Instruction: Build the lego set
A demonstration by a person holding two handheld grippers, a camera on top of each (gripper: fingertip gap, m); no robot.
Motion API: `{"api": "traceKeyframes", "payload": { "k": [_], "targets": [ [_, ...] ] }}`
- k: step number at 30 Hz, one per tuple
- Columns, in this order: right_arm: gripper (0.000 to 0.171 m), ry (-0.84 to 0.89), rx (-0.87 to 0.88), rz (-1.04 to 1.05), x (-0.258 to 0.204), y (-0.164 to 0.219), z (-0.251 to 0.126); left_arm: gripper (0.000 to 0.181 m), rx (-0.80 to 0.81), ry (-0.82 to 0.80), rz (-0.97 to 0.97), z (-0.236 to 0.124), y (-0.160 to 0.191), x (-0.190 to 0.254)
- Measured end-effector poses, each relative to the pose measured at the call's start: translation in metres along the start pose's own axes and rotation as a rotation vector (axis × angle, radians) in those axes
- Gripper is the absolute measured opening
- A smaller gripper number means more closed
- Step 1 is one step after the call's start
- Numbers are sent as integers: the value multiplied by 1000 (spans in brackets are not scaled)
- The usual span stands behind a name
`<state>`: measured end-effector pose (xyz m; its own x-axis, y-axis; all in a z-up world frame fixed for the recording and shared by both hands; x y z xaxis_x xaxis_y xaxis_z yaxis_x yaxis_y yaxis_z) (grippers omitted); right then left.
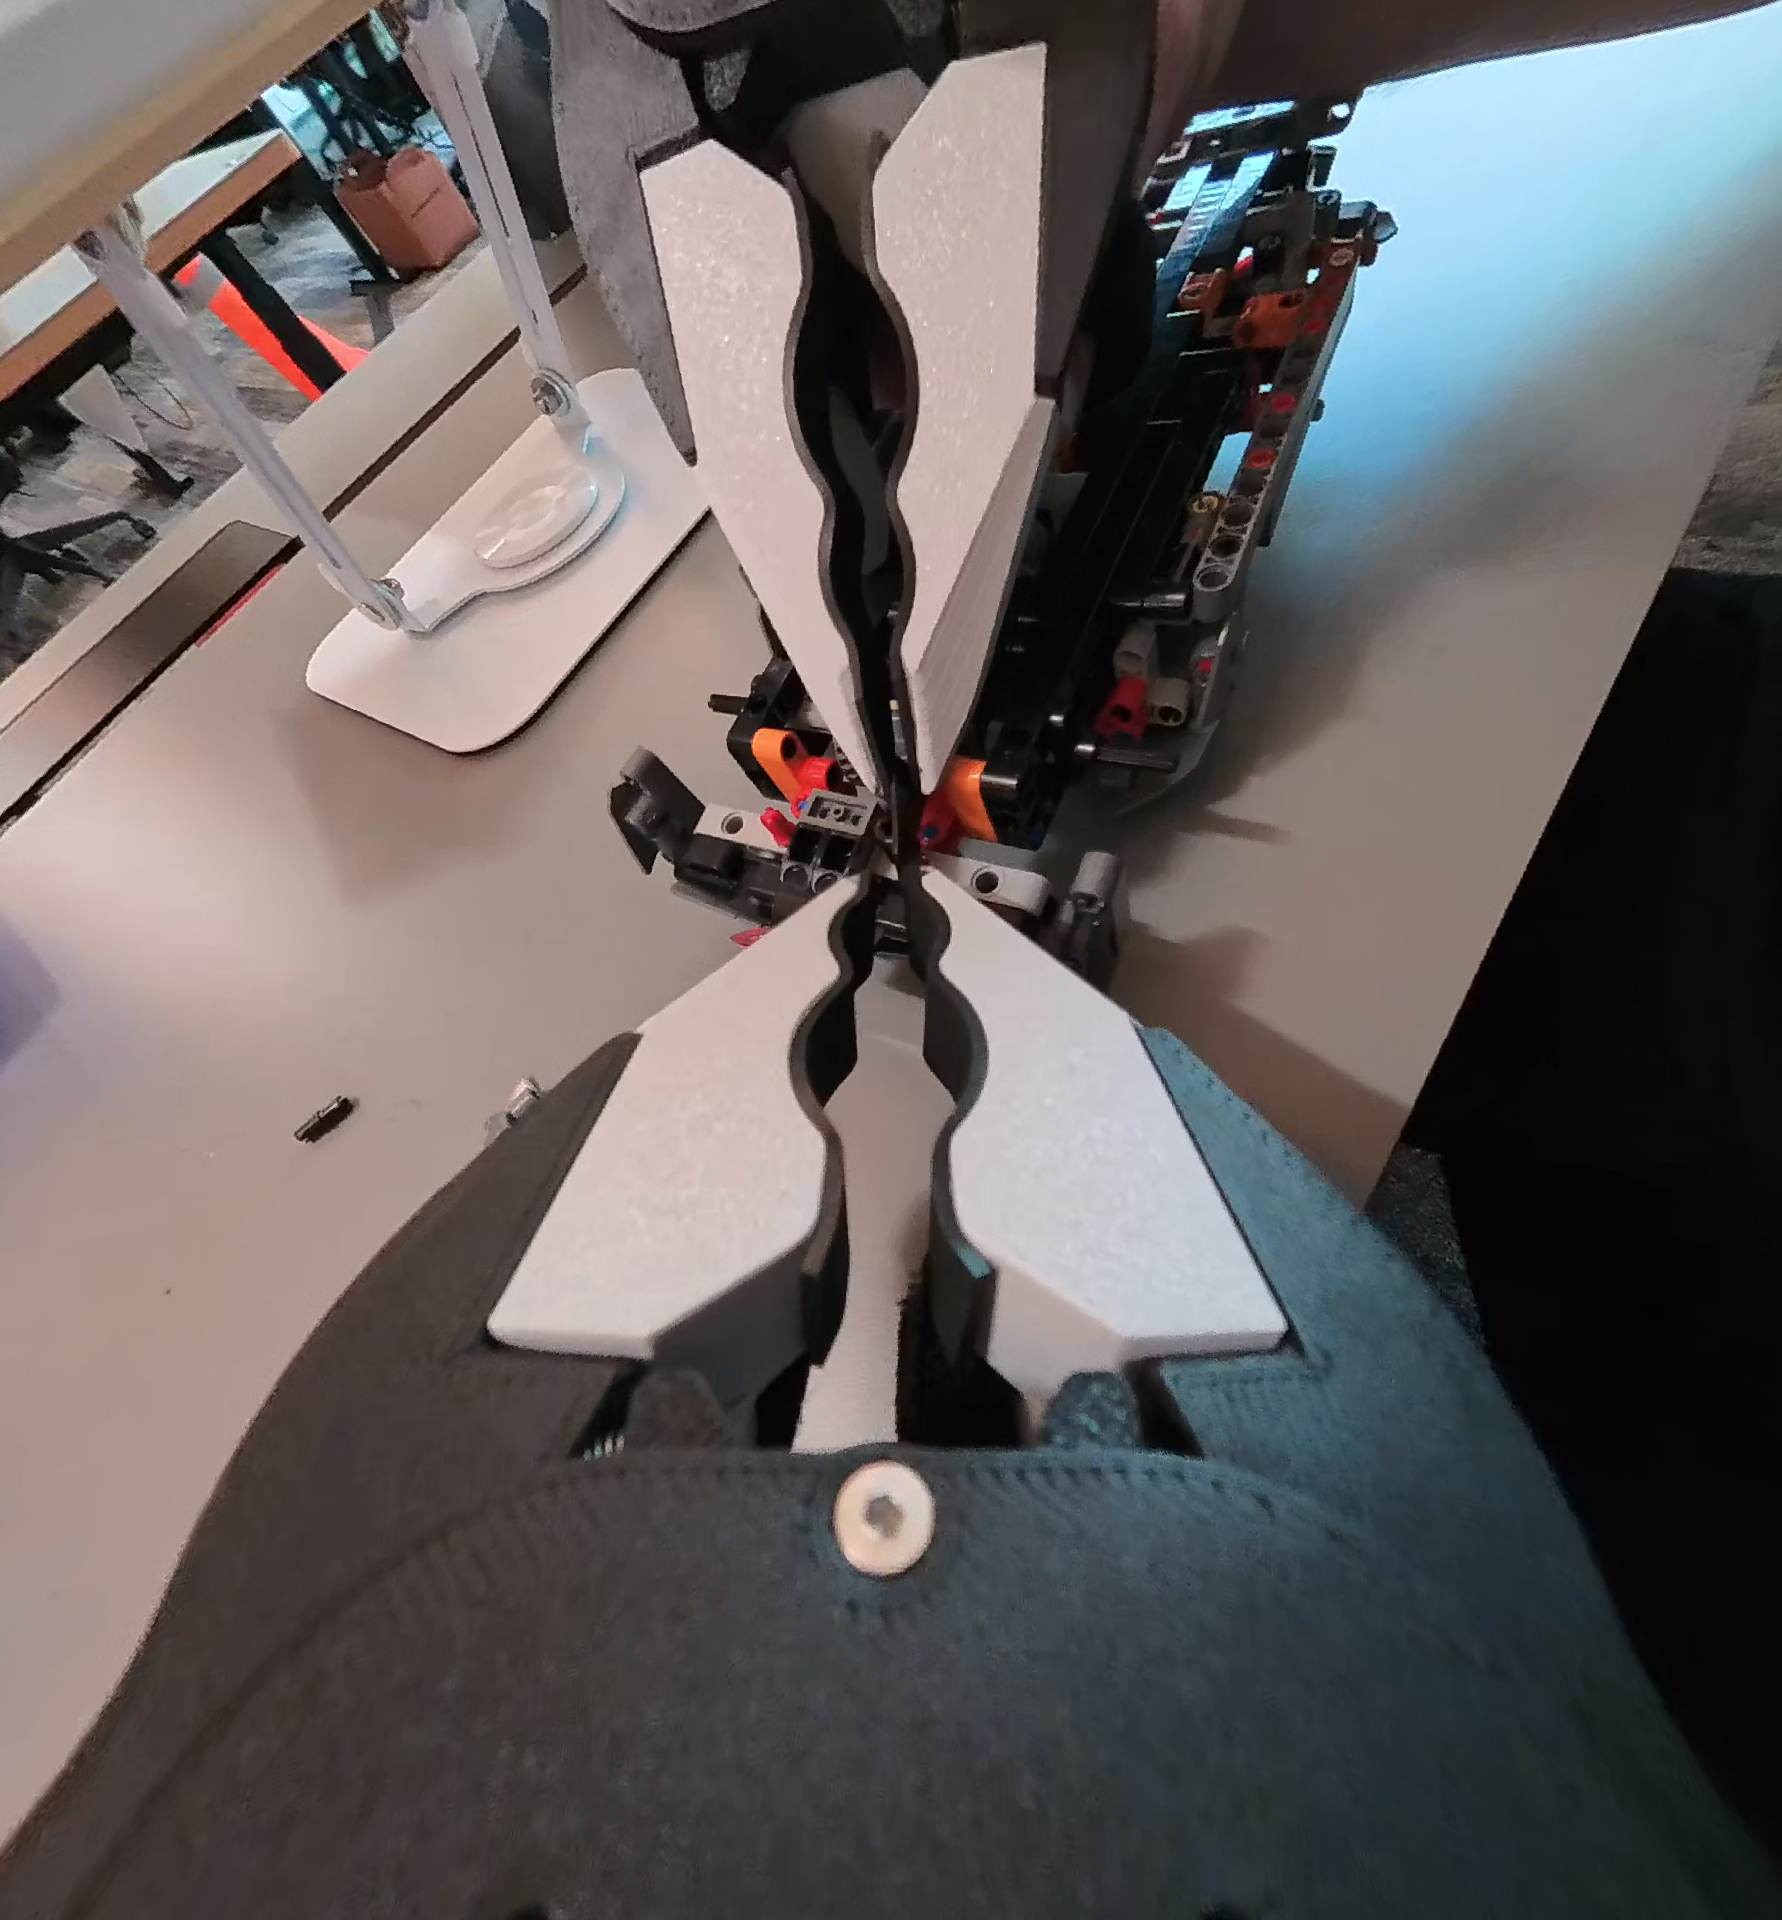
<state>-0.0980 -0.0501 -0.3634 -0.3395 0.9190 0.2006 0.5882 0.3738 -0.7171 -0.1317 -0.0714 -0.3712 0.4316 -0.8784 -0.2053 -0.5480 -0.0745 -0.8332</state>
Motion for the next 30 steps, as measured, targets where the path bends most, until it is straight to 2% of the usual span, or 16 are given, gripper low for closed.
{"api": "traceKeyframes", "payload": {
  "k": [1, 19, 30],
  "targets": [
    [1, 5, -2, -10, 0, 0, 0, 2, -5, 3, 8, 0, 0, 1],
    [0, 27, -52, -38, -5, -4, 2, 0, -44, 74, 35, 6, 2, 4],
    [0, -53, -48, 208, 1, -4, 3, 0, -43, 134, -23, 6, 2, 0]
  ]
}}
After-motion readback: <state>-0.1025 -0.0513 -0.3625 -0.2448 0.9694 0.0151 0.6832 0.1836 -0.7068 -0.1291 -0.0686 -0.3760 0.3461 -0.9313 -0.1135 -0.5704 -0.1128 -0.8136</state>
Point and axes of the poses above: each gripper's, where its closed fingertips meet, z out along the fingers, y out of its underside, x = y × z across the jaws, the point moved 2 cm from there along -z, back along the fingers, and after that the axes turned 13 degrees about y, right-handed, at the moved point
